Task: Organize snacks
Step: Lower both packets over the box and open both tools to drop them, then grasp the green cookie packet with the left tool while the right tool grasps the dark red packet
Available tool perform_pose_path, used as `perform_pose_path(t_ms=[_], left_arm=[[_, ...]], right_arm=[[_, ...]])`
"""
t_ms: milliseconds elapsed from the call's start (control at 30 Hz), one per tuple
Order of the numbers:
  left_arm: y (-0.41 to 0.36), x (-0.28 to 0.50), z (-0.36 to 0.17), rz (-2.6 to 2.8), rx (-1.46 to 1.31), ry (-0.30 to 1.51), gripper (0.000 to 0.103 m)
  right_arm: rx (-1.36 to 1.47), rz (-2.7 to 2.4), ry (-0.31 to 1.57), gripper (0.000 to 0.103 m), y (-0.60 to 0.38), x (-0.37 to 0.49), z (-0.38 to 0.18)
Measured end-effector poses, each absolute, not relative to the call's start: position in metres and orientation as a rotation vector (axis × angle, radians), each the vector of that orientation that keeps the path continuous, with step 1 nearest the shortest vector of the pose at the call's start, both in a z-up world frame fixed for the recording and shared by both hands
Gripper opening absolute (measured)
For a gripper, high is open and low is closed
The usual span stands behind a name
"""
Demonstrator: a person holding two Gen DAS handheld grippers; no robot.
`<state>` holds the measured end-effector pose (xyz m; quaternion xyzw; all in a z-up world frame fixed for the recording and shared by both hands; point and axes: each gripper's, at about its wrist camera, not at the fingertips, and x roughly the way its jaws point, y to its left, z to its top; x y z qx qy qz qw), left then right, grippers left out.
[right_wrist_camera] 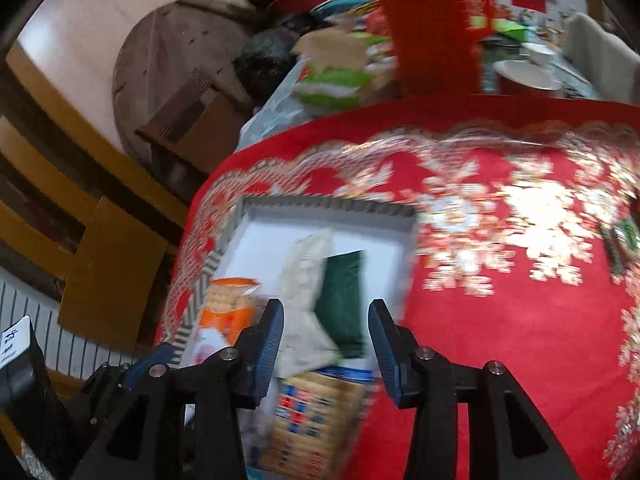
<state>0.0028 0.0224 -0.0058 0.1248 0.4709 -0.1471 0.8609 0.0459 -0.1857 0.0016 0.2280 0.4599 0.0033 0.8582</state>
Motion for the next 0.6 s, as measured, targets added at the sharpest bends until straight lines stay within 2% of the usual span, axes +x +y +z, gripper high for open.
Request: perform_pose_path(t_ms=[233,400,600], left_arm=[[-0.035,-0.017,0.020,-0.417,0.199,0.876,0.082],[-0.120,-0.044,-0.001,-0.680,0.265,0.983,0.082],[-0.174,-0.061,-0.023,-0.816,0.385,1.059,0.082]], right_arm=[[0.564,-0.199,0.952,0.043,-0.301,-0.004,-0.015],[0.607,-0.361,0.947,0.044,-0.401,-0.027,-0.024],[0.663,-0.441,0.955,0.046,-0.498,-0.017,-0.041]])
